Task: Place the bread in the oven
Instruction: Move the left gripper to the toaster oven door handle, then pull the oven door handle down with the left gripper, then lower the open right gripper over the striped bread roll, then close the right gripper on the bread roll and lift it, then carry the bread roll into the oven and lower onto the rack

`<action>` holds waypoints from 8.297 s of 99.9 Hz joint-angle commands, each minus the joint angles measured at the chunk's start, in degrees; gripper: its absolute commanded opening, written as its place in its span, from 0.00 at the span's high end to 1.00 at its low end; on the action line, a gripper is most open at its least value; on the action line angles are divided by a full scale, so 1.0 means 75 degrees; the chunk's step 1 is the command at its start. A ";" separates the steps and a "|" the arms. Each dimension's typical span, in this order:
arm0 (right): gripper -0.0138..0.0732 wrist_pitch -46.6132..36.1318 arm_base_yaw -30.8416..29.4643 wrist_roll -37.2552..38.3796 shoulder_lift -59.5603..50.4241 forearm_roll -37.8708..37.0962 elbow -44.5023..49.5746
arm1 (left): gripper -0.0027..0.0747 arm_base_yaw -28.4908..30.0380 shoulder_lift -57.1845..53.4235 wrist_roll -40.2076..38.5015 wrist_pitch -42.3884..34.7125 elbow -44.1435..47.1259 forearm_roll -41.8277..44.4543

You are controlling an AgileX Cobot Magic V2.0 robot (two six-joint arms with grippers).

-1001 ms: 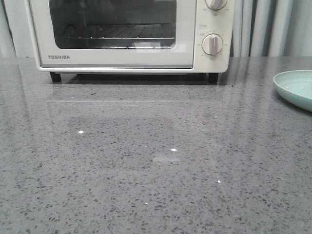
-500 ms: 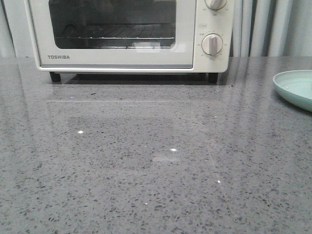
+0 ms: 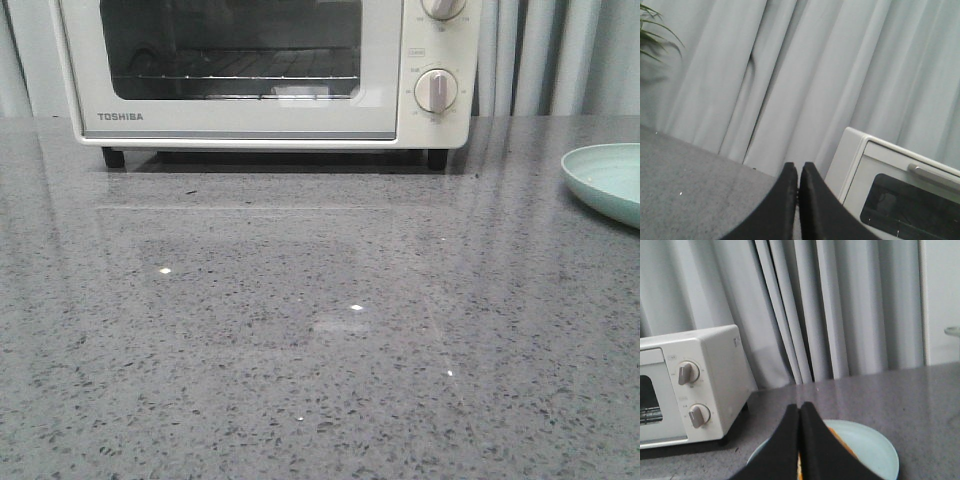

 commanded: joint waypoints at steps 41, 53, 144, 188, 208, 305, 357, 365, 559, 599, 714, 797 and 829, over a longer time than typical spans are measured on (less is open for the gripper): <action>0.91 0.2675 -0.0010 0.0250 0.0959 0.0642 -0.2179 | 0.99 -0.0039 0.0220 -0.0066 0.0961 -0.2883 0.0759; 0.91 0.3153 -0.0010 0.0235 0.1399 0.0822 -0.2583 | 0.99 -0.0039 0.0519 -0.0066 0.0947 -0.3300 0.0759; 0.91 0.6015 0.0009 -0.0453 0.3796 0.1434 -0.4704 | 0.99 -0.2740 0.5821 0.1130 0.2018 -0.5937 0.0639; 0.91 0.6256 0.0009 -0.0649 0.4212 0.1818 -0.4823 | 0.99 -0.3477 0.8946 0.1186 0.1460 -0.7832 0.0677; 0.91 0.6235 0.0009 -0.0649 0.4233 0.1818 -0.4823 | 0.99 -0.3547 1.0045 0.1186 0.1674 -0.8759 0.0697; 0.91 0.6376 0.0014 -0.0649 0.4233 0.1818 -0.5084 | 0.99 -0.3547 1.1693 0.1186 0.3036 -0.9283 0.0697; 0.91 0.6388 0.0014 -0.0649 0.4233 0.1818 -0.5506 | 0.99 -0.4270 0.9409 0.1186 0.2035 -0.5783 -0.0225; 0.91 0.6388 0.0014 -0.0649 0.4233 0.1818 -0.5506 | 0.99 -0.4601 0.8659 0.1186 0.2307 -0.5593 -0.0451; 0.28 0.7072 0.0014 -0.0649 1.1747 0.0268 -0.8548 | 0.99 -0.5289 0.4133 0.1186 0.4068 -0.5558 0.0123; 0.37 0.6893 0.0014 -0.0649 1.1852 0.0268 -0.8548 | 0.99 -0.5289 0.4133 0.1186 0.4068 -0.5558 0.0267; 0.92 0.9288 0.2293 -0.1019 1.0728 0.0262 -1.0233 | 0.99 -0.2358 0.3264 0.0937 0.5045 -0.6247 0.0984; 0.92 0.9274 0.6496 -0.1671 1.2807 -0.0890 -1.2913 | 0.99 -0.2024 0.2737 0.0937 0.5409 -0.6219 0.0984; 0.92 0.8927 0.6496 -0.1896 1.4152 -0.2001 -1.4763 | 0.99 -0.2024 0.2737 0.0937 0.5435 -0.6219 0.0984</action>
